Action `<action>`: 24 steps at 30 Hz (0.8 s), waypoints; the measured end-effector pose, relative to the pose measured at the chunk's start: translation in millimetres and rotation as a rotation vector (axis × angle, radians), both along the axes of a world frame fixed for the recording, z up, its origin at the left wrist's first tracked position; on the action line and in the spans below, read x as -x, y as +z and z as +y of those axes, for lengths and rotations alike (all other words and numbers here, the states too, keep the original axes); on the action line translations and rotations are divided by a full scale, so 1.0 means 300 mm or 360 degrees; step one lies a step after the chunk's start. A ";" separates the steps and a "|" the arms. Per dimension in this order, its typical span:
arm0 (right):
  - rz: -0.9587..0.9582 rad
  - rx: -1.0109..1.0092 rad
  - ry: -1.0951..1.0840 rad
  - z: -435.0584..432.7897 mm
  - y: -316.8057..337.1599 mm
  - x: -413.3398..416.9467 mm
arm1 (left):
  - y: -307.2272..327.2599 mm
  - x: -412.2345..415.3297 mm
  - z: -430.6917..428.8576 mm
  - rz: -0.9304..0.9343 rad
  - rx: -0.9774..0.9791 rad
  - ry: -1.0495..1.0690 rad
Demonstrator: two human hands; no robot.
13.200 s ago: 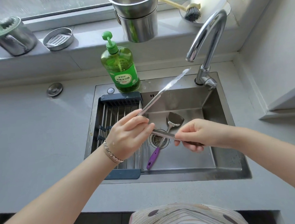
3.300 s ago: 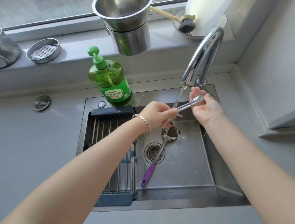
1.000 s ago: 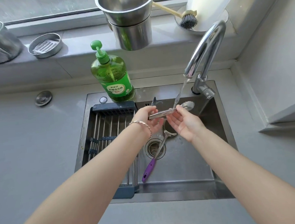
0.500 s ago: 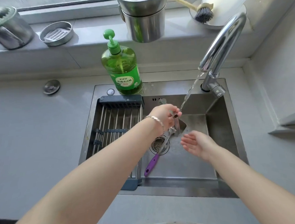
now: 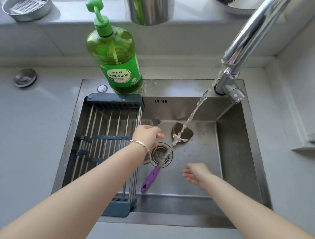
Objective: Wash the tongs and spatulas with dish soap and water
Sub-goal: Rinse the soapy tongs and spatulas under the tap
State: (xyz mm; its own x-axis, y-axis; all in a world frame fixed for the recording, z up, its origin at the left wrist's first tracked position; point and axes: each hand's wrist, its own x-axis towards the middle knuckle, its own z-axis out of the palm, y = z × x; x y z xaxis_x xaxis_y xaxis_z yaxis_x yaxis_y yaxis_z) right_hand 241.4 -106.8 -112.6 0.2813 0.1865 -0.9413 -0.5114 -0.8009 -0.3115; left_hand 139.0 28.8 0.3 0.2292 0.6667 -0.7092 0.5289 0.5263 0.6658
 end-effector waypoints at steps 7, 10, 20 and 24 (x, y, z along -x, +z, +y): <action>-0.0097 -0.0165 0.0030 0.242 -0.311 0.057 | -0.097 0.090 -0.007 -0.0261 0.0143 0.0087; -0.0042 -0.0175 -0.0193 0.287 -0.386 0.070 | -0.145 0.118 0.005 -0.0307 0.0150 0.0144; -0.0402 -0.0440 -0.0262 0.239 -0.195 0.042 | -0.131 0.121 -0.019 -0.0188 0.0007 0.0146; -0.0615 -0.0651 -0.0218 0.189 0.007 -0.045 | -0.047 0.075 -0.055 -0.0140 -0.0184 0.0006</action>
State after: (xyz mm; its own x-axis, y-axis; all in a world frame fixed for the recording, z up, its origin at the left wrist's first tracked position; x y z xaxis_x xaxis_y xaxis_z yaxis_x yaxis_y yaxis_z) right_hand 254.8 -50.0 -110.5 0.6377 0.4512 -0.6243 -0.3894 -0.5105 -0.7667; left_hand 116.4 12.2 -13.7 0.2845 0.7436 -0.6050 0.4641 0.4454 0.7657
